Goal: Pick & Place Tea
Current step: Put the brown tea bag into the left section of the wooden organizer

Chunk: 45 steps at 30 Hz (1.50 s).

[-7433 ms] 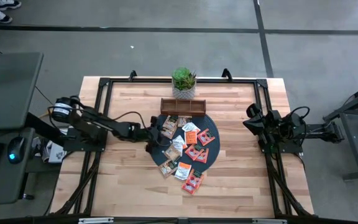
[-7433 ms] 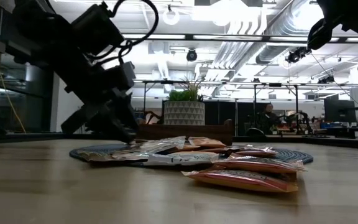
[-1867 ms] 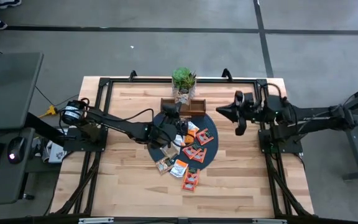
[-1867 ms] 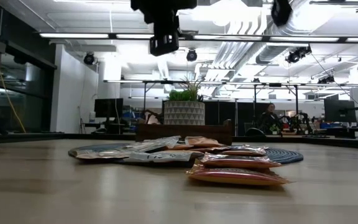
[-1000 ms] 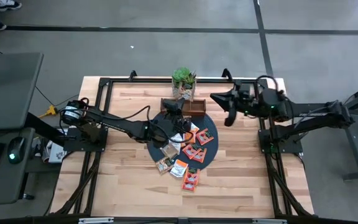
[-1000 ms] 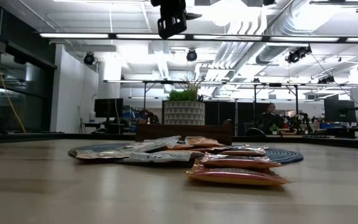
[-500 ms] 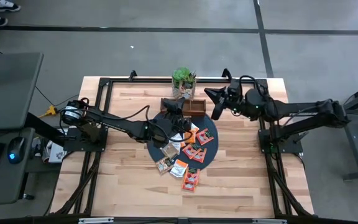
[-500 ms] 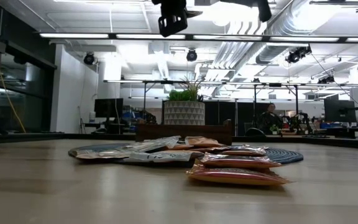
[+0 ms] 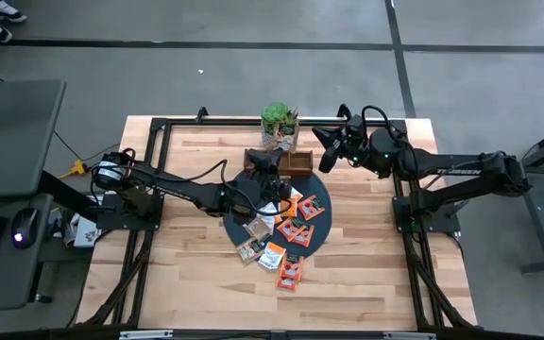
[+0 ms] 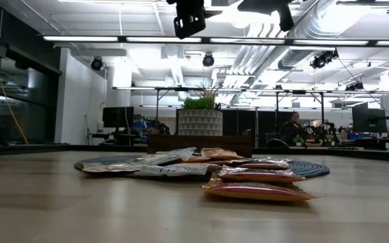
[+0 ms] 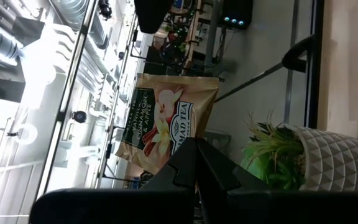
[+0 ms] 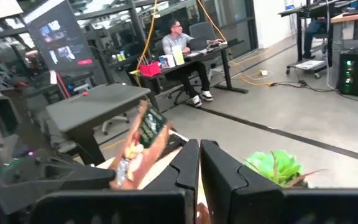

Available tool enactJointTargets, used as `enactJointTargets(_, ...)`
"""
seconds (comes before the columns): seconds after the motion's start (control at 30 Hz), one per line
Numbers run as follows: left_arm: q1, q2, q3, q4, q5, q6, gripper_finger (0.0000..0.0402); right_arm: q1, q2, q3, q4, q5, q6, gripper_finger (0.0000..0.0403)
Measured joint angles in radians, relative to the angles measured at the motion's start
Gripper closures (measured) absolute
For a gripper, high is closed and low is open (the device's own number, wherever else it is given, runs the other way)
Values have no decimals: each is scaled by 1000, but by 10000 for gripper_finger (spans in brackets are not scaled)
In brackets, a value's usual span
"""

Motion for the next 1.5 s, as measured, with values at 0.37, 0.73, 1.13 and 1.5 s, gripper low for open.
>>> enactJointTargets(0.37, 0, 0, 0, 0, 13, 0, 401, -74, 21, 0, -5, -212, 127, 301)
enactJointTargets(0.73, 0, 0, 0, -8, 5, -6, 401, -97, 58, 1, 109, -281, 180, 190)
enactJointTargets(1.13, 7, 0, 0, -7, 5, -6, 401, -187, 136, 2, 196, -521, 312, 178)
enactJointTargets(1.5, 20, 0, 0, -7, 0, -8, 401, -211, 156, 2, 261, -531, 315, 204)
